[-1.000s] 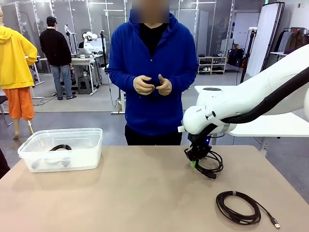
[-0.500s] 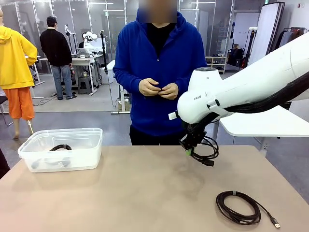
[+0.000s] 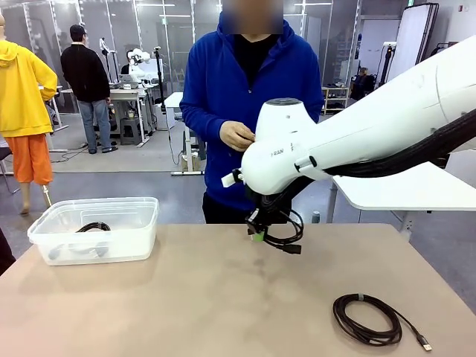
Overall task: Organize and store the cables.
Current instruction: Place the Power Cable into the Organizing box.
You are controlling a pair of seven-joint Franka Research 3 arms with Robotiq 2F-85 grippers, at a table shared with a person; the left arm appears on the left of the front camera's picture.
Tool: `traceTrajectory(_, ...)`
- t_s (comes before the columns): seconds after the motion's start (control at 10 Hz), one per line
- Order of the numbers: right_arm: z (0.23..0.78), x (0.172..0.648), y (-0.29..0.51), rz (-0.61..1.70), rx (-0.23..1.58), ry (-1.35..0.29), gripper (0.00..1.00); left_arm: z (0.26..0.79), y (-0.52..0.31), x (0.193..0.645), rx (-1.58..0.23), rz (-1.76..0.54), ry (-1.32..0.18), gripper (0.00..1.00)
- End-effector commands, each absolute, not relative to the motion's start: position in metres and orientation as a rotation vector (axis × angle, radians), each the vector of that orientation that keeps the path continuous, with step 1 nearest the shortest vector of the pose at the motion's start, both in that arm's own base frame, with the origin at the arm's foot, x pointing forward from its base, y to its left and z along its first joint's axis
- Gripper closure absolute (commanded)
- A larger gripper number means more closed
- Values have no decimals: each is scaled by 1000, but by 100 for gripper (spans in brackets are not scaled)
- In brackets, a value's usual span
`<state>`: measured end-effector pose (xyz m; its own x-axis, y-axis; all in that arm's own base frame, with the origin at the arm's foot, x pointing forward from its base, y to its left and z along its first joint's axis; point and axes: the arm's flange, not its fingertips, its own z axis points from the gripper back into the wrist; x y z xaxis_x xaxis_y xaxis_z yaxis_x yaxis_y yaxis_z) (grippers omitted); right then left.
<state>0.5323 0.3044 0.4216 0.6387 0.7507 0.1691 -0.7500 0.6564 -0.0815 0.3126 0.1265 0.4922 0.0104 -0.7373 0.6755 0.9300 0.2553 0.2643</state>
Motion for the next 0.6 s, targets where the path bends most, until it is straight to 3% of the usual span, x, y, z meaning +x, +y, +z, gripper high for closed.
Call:
traceTrajectory(0.0, 414, 538, 324, 936, -17, -194, 100, 492, 126, 311, -297, -1338, -853, 1)
traceTrajectory(0.5, 368, 529, 377, 1088, 20, -96, 100, 492, 126, 311, -297, -1338, -853, 1)
